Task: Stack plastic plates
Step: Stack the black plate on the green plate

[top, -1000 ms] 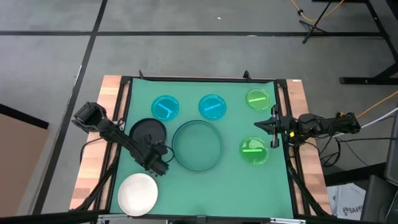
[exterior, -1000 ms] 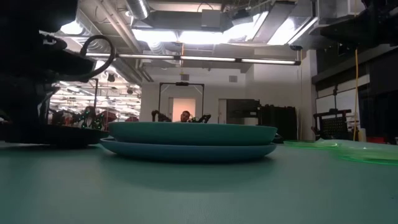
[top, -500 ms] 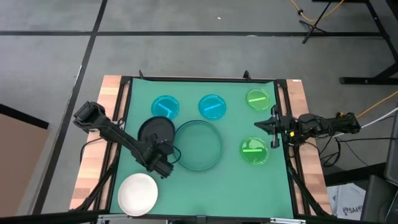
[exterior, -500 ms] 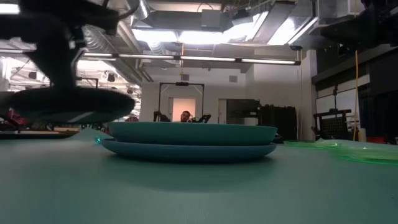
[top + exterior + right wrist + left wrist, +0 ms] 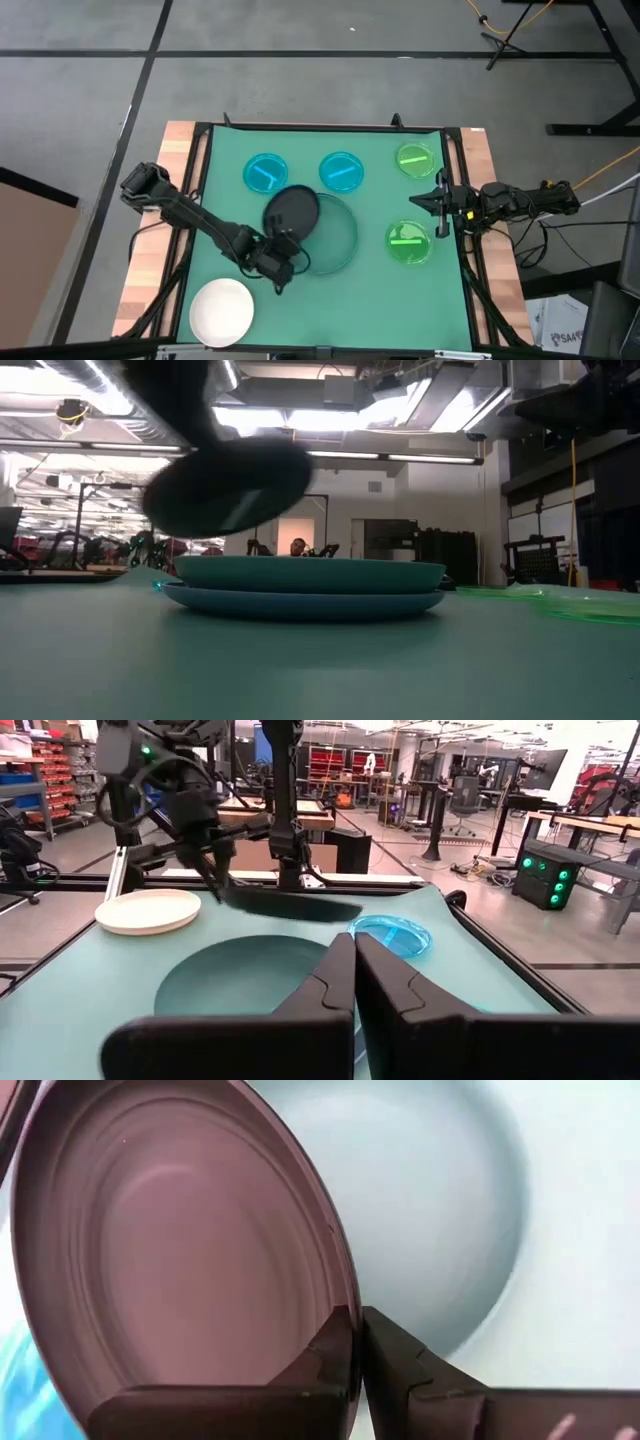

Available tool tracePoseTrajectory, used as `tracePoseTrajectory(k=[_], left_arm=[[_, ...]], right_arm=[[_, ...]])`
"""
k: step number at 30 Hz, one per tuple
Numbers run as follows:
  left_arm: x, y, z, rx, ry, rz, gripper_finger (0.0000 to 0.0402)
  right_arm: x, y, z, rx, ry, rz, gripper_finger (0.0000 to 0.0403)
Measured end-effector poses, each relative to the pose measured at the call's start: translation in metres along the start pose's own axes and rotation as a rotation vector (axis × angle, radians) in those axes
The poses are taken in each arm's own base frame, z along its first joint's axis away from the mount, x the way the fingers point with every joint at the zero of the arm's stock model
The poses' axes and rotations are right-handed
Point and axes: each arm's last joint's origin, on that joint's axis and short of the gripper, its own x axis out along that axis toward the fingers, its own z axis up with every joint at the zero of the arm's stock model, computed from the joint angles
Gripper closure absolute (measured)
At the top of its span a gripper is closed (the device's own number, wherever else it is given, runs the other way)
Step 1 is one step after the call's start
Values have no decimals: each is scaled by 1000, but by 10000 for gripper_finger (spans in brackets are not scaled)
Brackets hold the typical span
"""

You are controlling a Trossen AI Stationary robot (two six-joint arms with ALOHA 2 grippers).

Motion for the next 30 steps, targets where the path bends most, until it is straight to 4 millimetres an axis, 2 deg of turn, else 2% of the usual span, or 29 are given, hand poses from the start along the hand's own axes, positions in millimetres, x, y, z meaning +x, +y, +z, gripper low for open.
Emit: tracePoseTrajectory(k=[5,11,22,30], left_arm=[[26,-11,12,95,-49,-77,395],[56,-24,10,164,-14,-149,395],[69,-20,10,150,17,-126,390],[69,-19,10,114,28,-148,333]], right_arm=[[0,0,-1,-3,10,0,402],[0,0,-2,-8,21,0,402],[0,0,-3,-21,27,-15,402],[0,0,-3,-20,26,-15,402]])
